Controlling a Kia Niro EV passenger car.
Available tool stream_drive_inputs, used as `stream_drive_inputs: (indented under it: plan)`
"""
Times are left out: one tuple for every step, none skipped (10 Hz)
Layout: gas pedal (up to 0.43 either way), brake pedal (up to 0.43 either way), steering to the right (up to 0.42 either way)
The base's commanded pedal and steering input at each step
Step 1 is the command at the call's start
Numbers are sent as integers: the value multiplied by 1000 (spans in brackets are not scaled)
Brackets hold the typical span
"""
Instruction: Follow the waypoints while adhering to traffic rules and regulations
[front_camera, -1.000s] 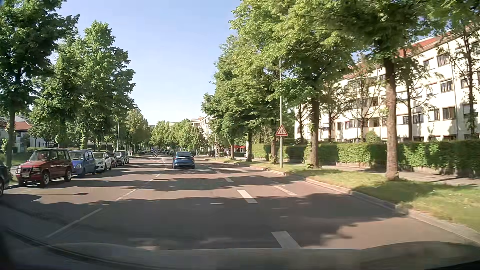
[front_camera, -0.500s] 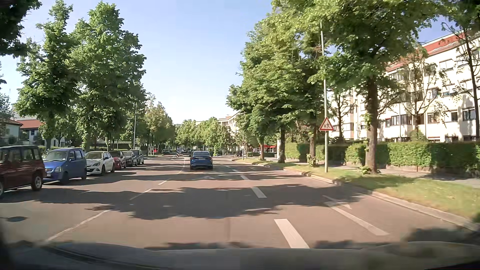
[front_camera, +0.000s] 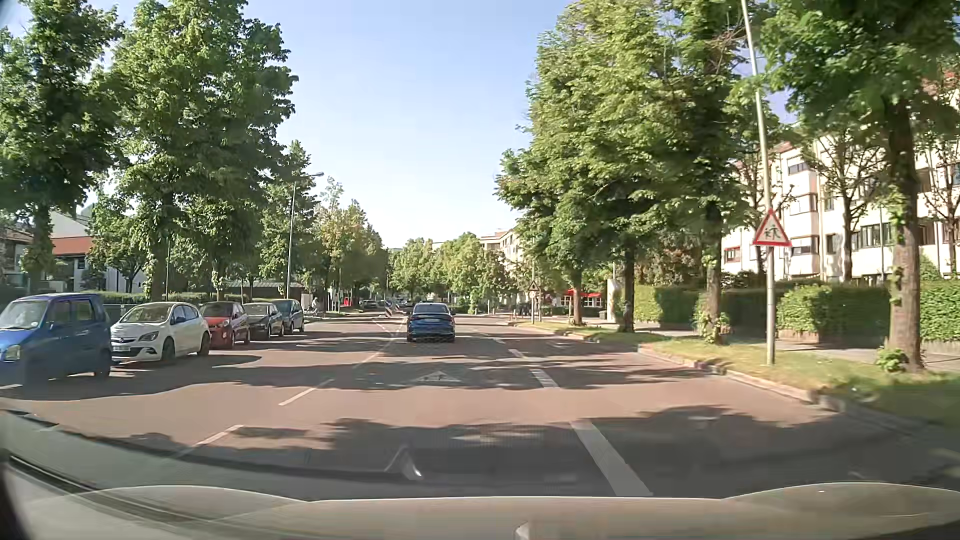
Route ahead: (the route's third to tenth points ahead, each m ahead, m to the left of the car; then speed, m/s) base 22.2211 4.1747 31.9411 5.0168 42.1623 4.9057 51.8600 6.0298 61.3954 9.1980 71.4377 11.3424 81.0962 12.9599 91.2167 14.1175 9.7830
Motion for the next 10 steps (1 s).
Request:
stream_drive_inputs:
  plan:
    - [0,0,-48]
    - [0,0,-43]
    - [0,0,-37]
    - [0,0,-34]
    - [0,0,-33]
    - [0,0,-32]
    - [0,0,-31]
    - [0,0,-29]
    - [0,12,-28]
    - [0,30,-26]
